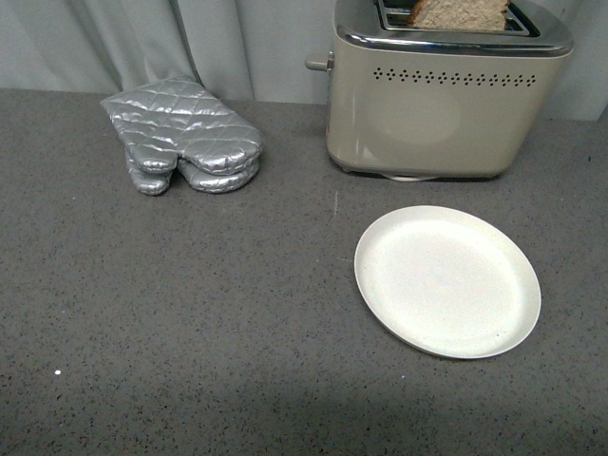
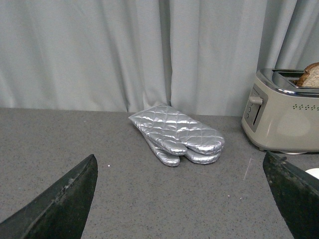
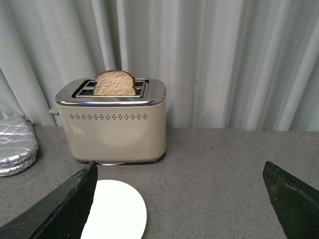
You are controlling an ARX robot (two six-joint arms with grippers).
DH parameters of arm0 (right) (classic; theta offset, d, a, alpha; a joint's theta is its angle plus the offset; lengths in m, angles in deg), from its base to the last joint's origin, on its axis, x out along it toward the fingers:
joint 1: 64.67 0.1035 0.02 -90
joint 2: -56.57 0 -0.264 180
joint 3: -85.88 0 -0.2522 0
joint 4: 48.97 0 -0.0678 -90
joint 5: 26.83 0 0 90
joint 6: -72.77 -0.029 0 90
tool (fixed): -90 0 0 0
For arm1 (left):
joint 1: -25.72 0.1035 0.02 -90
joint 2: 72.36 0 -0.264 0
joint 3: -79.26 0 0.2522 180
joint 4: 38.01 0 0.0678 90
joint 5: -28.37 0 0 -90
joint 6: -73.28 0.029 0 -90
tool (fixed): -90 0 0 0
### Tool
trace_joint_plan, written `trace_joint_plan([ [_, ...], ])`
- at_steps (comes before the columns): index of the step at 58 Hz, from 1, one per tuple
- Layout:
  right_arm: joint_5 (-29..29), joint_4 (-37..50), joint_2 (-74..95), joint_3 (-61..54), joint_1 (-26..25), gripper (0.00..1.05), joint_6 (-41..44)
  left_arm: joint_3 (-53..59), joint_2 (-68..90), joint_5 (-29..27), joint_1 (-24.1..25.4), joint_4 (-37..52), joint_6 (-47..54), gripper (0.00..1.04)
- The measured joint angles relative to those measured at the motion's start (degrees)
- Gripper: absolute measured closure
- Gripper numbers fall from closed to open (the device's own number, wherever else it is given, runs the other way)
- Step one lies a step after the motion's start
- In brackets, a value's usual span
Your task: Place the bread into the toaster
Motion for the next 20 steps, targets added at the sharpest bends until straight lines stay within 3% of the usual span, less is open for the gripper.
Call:
trace_joint_plan([
  [20, 0.0, 0.0, 0.0, 0.0, 0.0, 0.10, 0.0, 0.0, 0.0, 0.0, 0.0, 0.0, 0.0, 0.07],
])
